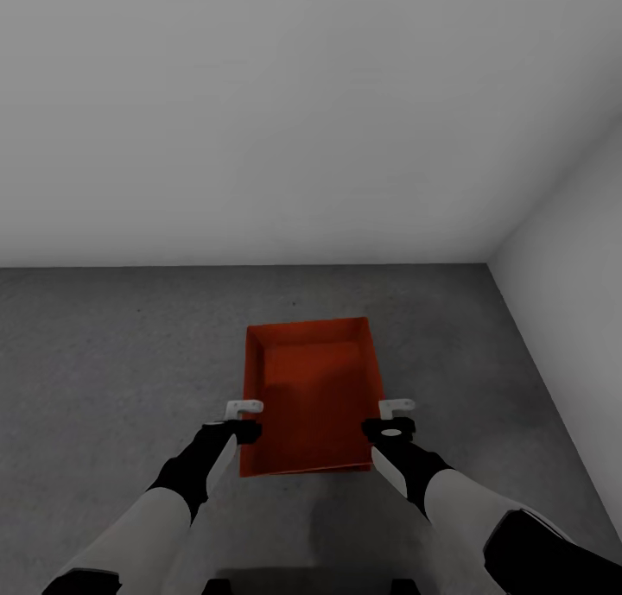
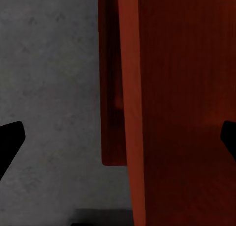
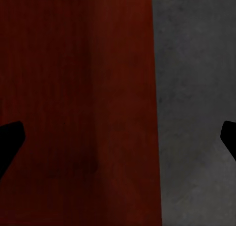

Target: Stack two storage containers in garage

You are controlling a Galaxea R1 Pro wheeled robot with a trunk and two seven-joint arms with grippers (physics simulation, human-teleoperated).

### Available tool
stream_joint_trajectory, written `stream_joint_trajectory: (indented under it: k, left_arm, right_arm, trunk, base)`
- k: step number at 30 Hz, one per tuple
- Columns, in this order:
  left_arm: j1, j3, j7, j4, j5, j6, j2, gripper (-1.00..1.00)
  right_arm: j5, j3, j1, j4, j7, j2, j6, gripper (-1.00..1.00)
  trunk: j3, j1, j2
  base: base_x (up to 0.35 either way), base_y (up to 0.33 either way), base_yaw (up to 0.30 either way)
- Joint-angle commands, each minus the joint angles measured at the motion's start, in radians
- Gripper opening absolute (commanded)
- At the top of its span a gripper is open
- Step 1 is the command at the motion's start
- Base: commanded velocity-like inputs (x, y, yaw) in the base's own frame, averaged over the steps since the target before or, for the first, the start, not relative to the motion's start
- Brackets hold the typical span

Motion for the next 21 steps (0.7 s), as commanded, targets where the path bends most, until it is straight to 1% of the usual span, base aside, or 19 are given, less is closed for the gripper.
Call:
stream_joint_trajectory:
  k: [1,13,21]
  left_arm:
    - [0.000,-0.004,0.007,-0.003,0.006,0.005,0.000,1.00]
    - [0.000,-0.003,0.012,-0.005,0.006,0.005,0.000,1.00]
    - [0.000,-0.004,0.012,-0.003,0.006,0.005,0.000,1.00]
  right_arm:
    - [-0.003,0.008,-0.001,-0.002,-0.008,-0.001,0.008,1.00]
    - [-0.001,0.008,-0.001,-0.002,-0.009,-0.001,0.008,1.00]
    - [0.000,0.008,-0.001,-0.002,-0.009,-0.001,0.008,1.00]
  trunk:
    - [-0.001,0.000,0.000]
    - [-0.001,0.000,0.000]
    - [0.025,-0.031,0.056]
  base:
    - [0.000,0.000,0.000]
    - [0.000,0.000,0.000]
    - [0.000,0.000,0.000]
